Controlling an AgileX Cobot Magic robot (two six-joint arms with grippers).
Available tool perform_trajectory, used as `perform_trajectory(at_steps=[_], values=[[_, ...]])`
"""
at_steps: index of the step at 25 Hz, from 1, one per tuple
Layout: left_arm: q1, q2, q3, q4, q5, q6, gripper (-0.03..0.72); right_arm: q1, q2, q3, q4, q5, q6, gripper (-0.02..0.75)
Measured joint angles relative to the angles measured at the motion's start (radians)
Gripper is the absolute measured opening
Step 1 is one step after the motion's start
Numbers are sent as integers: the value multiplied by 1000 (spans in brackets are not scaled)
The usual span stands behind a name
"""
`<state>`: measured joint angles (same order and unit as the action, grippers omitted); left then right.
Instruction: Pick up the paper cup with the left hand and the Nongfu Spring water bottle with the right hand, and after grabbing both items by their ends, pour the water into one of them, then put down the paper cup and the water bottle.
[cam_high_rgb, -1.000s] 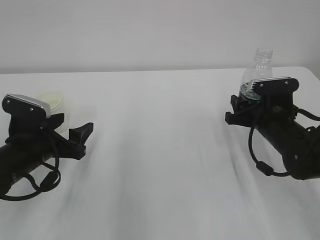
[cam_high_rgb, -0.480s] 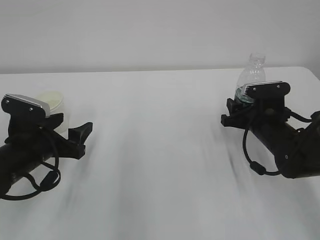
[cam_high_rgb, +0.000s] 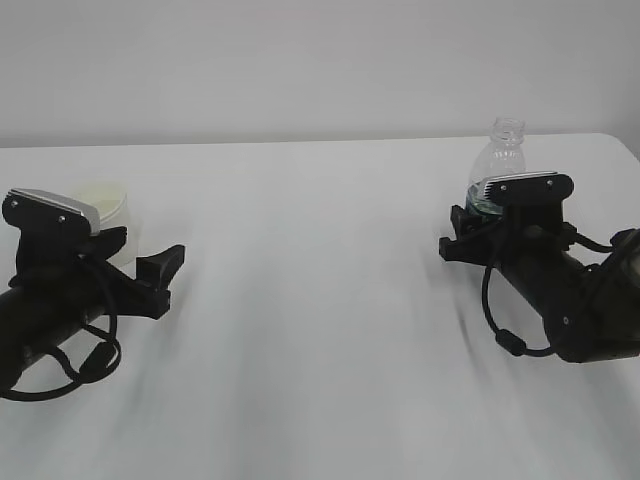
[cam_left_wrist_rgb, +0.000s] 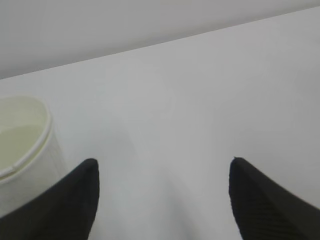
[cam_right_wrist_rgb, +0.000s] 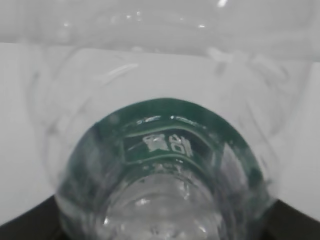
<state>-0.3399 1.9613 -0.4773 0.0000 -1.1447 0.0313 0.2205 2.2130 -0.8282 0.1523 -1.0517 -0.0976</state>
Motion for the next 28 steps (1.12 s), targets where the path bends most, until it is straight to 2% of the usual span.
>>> perform_trajectory(at_steps=[6,14,28], values=[[0,0,0,0,0,0,586,0,0,0,-7,-2,0,463],[0,0,0,0,0,0,586,0,0,0,-17,-7,0,563],[0,0,0,-7,0,0,586,0,0,0,-19,-7,0,571]])
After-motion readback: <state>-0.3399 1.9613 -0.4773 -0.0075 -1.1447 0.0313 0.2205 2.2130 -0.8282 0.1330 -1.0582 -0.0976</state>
